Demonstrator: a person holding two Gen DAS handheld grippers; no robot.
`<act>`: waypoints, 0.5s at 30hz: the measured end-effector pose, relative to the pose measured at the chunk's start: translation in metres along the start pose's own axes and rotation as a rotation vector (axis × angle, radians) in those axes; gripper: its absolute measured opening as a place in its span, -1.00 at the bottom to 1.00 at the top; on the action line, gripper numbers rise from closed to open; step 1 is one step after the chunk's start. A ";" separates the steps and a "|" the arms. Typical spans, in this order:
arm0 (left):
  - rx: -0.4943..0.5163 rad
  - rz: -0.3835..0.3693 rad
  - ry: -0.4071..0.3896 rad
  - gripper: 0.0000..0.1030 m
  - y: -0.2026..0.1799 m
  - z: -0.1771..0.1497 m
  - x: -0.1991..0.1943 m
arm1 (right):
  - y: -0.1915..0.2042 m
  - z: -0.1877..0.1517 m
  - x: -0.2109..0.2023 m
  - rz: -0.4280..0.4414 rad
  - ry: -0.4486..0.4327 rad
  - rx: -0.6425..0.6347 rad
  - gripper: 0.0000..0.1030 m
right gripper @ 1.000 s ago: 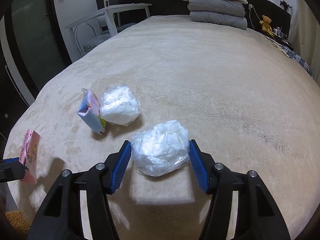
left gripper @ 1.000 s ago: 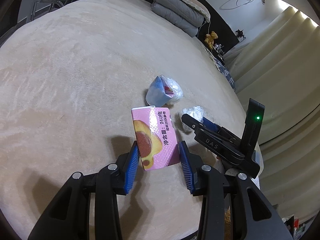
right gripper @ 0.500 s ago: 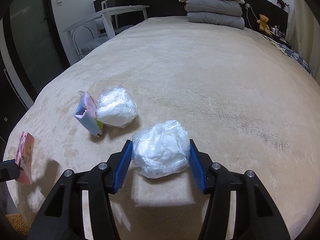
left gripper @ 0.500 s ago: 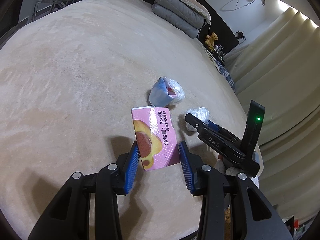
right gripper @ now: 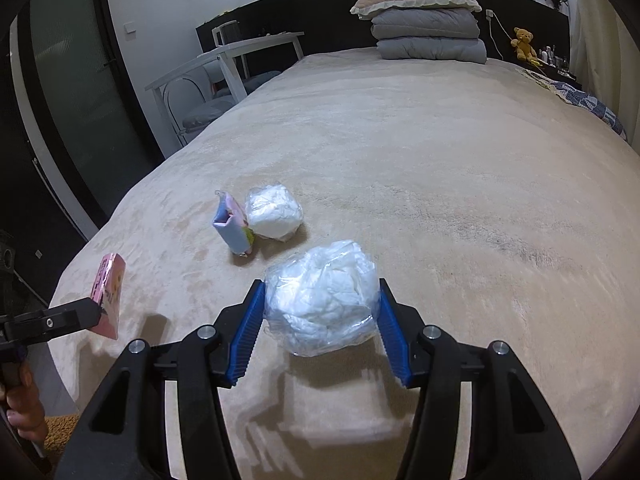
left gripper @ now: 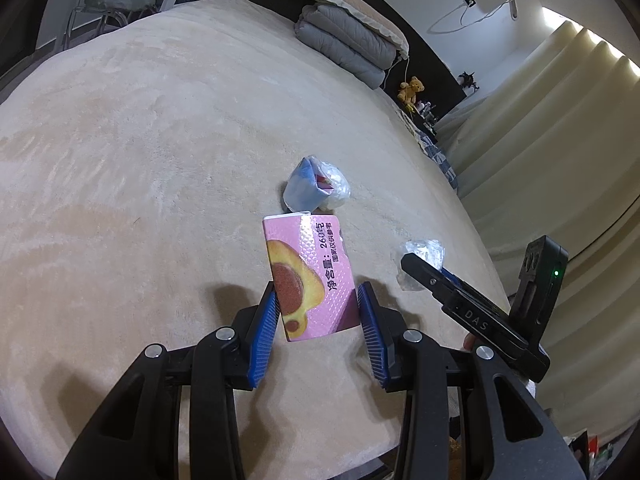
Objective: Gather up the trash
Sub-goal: 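Carry the pink box and white bag down over the black bin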
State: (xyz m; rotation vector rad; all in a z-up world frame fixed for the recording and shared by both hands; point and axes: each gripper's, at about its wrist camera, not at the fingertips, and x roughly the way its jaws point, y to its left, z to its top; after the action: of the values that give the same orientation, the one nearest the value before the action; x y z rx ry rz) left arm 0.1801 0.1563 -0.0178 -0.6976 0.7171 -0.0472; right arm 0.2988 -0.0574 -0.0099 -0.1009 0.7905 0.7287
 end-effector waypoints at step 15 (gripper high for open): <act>0.134 -0.031 -0.104 -0.26 -0.035 -0.056 -0.041 | -0.012 -0.051 -0.084 0.027 -0.065 0.053 0.07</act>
State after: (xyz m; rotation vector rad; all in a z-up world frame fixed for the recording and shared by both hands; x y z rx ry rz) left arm 0.1207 0.1080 -0.0031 -0.5786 0.5980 -0.0865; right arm 0.2353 -0.1311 0.0085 -0.0185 0.7503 0.7322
